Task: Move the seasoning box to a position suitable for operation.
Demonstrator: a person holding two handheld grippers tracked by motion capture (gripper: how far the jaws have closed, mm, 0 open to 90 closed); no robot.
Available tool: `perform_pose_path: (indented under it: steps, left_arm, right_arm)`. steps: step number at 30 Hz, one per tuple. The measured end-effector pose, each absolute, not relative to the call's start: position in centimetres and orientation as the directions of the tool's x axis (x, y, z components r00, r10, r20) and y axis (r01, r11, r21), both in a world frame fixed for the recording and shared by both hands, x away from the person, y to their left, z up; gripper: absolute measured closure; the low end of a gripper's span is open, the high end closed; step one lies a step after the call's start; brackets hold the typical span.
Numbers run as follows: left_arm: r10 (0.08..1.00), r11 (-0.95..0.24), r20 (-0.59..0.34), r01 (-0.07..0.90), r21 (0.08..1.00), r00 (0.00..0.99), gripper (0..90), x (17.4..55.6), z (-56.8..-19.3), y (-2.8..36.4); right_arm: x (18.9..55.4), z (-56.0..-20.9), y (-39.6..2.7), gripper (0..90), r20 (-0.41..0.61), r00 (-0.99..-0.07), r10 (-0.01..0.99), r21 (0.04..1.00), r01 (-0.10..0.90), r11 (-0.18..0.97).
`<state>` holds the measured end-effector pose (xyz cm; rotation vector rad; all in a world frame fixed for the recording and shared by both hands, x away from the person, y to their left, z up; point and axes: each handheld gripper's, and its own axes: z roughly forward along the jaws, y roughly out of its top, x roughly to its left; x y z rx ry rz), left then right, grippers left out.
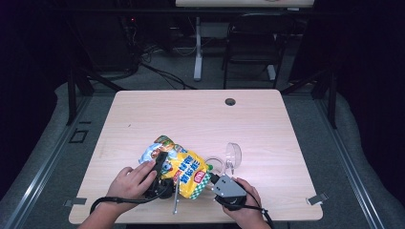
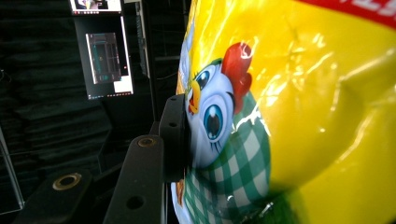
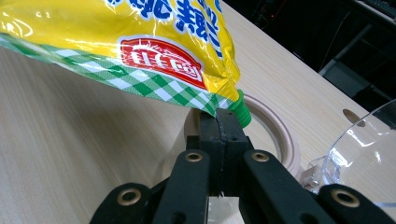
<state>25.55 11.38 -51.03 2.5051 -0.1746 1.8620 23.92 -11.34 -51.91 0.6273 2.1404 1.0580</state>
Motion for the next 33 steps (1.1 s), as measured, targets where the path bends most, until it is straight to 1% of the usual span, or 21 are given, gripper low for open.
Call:
perform_pose_path:
  steps: [7,10,20,23,32,33]
  left_arm:
    - [-0.087,-0.993,0.958,-0.102,-0.062,0.272,65.4,25.5,-50.8,11.3]
    - [-0.086,-0.993,0.956,-0.101,-0.06,0.281,65.4,25.5,-50.8,11.3]
    - [-0.123,-0.99,0.951,-0.104,-0.097,0.283,65.5,25.5,-50.3,11.1]
    - [-0.112,-0.991,0.951,-0.104,-0.085,0.289,65.5,25.5,-50.2,11.1]
    - [-0.14,-0.988,0.948,-0.103,-0.115,0.286,65.5,25.5,-49.9,10.8]
    - [-0.141,-0.987,0.953,-0.114,-0.113,0.27,65.5,25.6,-49.9,10.8]
  right_arm:
    - [23.9,-51.9,-11.4,90.0,-0.34,-0.66,0.67,0.827,0.129,0.547]
    - [24.0,-51.9,-11.4,90.0,-0.334,-0.663,0.67,0.83,0.13,0.542]
    - [24.0,-51.9,-11.4,90.0,-0.327,-0.661,0.676,0.833,0.137,0.537]
    - [24.1,-51.9,-11.5,90.0,-0.322,-0.661,0.678,0.835,0.14,0.532]
    - [24.2,-51.9,-11.7,90.0,-0.304,-0.656,0.691,0.845,0.15,0.513]
    - [24.2,-51.9,-11.7,90.0,-0.302,-0.656,0.691,0.845,0.15,0.512]
